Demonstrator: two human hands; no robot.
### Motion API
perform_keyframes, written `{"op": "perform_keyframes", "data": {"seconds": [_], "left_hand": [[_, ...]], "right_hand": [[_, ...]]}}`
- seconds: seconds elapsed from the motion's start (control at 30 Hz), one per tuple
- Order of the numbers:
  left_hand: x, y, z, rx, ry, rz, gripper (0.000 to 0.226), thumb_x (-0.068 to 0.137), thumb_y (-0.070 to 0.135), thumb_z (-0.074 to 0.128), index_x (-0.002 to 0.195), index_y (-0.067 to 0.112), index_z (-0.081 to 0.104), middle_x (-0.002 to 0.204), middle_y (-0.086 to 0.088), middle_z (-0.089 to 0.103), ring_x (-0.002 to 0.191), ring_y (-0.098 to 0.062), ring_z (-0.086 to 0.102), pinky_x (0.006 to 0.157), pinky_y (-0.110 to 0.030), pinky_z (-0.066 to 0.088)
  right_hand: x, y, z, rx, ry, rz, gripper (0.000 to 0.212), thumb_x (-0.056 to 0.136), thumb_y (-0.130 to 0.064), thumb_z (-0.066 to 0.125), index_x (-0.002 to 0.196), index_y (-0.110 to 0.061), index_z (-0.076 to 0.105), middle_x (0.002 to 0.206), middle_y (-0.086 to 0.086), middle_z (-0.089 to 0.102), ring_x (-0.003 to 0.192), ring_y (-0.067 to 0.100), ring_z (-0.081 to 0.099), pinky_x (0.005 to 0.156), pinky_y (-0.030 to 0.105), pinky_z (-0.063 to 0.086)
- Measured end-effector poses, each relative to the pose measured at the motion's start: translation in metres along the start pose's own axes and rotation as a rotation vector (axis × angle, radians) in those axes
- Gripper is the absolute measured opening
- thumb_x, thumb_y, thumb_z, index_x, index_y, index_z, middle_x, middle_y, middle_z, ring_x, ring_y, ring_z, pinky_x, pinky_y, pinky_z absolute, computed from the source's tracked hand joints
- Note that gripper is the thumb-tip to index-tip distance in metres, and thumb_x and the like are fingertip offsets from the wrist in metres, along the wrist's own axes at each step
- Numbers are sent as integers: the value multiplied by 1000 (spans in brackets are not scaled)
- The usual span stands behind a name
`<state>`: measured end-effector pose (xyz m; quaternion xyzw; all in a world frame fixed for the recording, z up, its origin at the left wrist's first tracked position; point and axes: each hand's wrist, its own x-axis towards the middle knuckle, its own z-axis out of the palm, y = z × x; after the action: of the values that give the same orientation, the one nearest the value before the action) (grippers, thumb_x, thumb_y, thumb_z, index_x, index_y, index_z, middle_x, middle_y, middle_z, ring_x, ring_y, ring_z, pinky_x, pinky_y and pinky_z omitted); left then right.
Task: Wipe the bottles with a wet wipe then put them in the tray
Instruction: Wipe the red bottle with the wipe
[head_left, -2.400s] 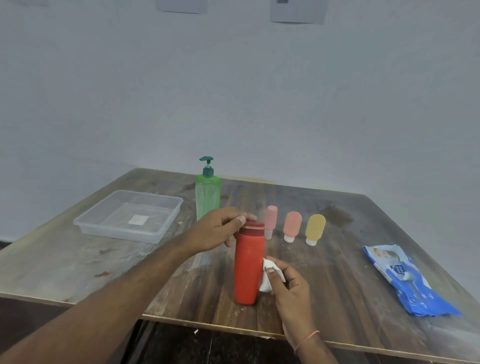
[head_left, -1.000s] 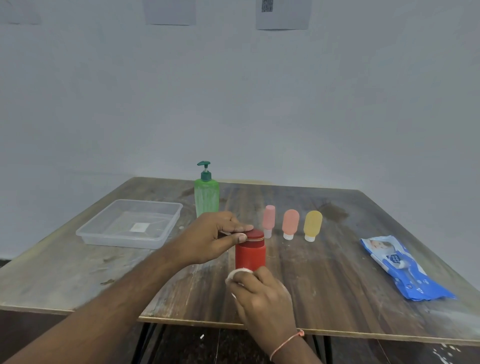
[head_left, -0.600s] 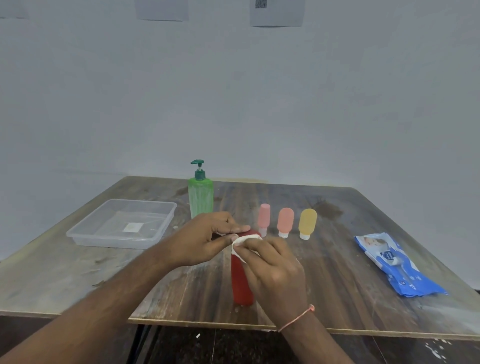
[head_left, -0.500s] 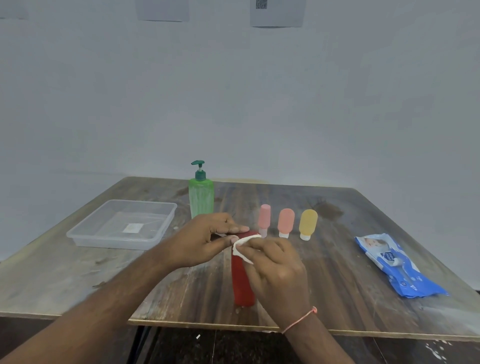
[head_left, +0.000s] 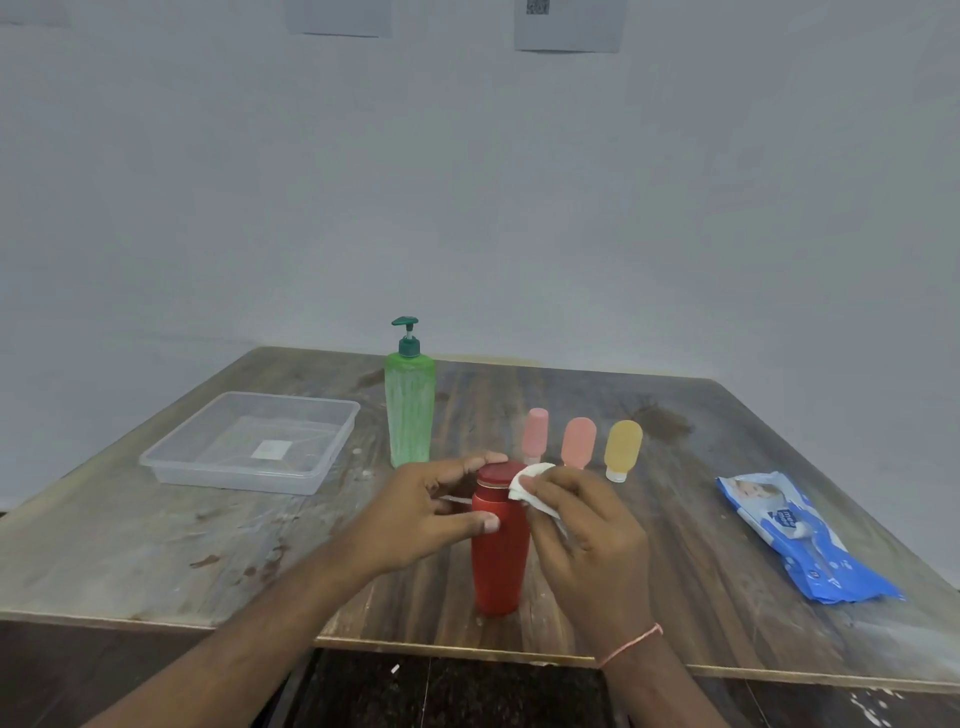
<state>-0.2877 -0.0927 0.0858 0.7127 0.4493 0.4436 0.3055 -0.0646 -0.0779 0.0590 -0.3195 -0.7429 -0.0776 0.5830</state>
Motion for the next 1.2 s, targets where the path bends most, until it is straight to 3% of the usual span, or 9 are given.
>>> {"op": "perform_keyframes", "data": {"seconds": [0.17,0.3,0.47,0.57,0.67,0.77,0.97,1.07,1.2], "left_hand": [[1,4,19,-85,96,77,59,85,-6,82,134,24,71,122,7,78,118,-13,73,100,-33,60],[1,6,27,-80,97,106,60,77,-10,81,126,23,71,113,4,78,108,-18,75,91,-35,60],[-2,13,31,-141,89,115,68,81,-1,88,138,26,63,124,5,75,117,-19,73,97,-37,61],[-2,15,32,-134,71,114,63,85,6,88,140,24,62,124,5,76,118,-19,72,100,-38,60],[-2,9,29,-111,71,36,71,85,10,89,145,26,56,113,4,81,113,-15,75,105,-43,57],[-4,4,26,-98,67,0,71,83,8,90,143,26,57,110,4,82,112,-13,75,108,-41,56],[-1,8,27,-53,32,-19,65,86,15,89,141,31,58,122,15,78,117,-8,72,105,-34,57],[-1,6,24,-38,49,-29,64,89,15,86,144,30,57,124,17,77,116,-9,72,98,-34,61],[3,-5,20,-103,150,-79,62,93,8,80,146,28,56,124,13,77,115,-12,74,95,-32,62]], "right_hand": [[6,-18,6,-191,-71,-228,17,96,-13,77,109,-21,83,111,-2,75,89,27,66,77,38,54],[23,-42,11,-409,-140,-215,17,93,-23,69,105,-31,79,107,-8,70,88,26,60,76,43,41],[37,-47,7,-343,-212,87,17,92,-43,72,106,-40,80,100,-17,65,98,14,52,80,36,34],[42,-42,4,-178,-260,349,20,94,-55,64,94,-42,79,93,-21,66,96,9,55,83,44,49],[50,-27,-5,122,-212,613,30,93,-65,66,81,-40,78,83,-23,74,87,7,68,81,50,59],[51,-17,-11,270,-206,717,26,92,-54,76,76,-34,81,79,-18,78,79,4,73,79,45,61],[46,4,-20,404,-236,829,20,94,-47,78,90,-28,84,83,-12,80,79,4,74,66,23,58],[32,31,-22,380,-230,875,16,94,-38,81,86,-24,84,83,-7,81,80,10,76,71,32,60],[-16,50,-10,558,-230,1073,14,93,-24,82,85,-13,83,83,7,80,78,19,71,71,37,58]]}}
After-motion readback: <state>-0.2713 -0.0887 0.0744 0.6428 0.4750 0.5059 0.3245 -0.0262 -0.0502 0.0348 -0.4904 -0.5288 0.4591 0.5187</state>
